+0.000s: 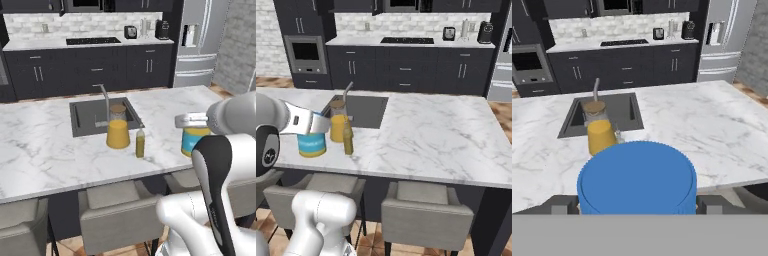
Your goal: Move the mayonnaise and condiment bottle from the cabinet to the dining counter.
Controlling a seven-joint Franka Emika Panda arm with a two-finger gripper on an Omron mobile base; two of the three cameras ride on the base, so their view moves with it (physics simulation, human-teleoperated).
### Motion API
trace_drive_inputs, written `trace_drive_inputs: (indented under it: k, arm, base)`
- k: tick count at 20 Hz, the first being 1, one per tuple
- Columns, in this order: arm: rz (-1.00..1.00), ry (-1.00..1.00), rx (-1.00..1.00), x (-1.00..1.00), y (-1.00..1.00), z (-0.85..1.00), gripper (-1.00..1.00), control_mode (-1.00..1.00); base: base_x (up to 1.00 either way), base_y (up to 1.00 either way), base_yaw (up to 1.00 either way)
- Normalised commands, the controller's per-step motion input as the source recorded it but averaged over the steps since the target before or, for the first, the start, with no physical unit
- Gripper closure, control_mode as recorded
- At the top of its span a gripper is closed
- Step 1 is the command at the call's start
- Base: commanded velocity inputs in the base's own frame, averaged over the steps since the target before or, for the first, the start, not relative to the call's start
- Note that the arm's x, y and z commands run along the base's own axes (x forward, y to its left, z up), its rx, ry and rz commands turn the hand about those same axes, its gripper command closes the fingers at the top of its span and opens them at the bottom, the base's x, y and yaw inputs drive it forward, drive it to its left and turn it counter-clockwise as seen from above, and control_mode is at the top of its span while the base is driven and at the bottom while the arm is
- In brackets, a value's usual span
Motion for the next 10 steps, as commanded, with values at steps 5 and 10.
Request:
trace_drive_inputs:
  k: [5, 10]
  arm:
    - [0.00, 0.00, -0.03, 0.00, 0.87, 0.00, 1.00, -1.00]
    - [0.00, 0.00, -0.08, 0.10, 1.00, 0.00, 1.00, -1.00]
  base:
    - [0.00, 0.00, 0.00]
    - [0.00, 0.00, 0.00]
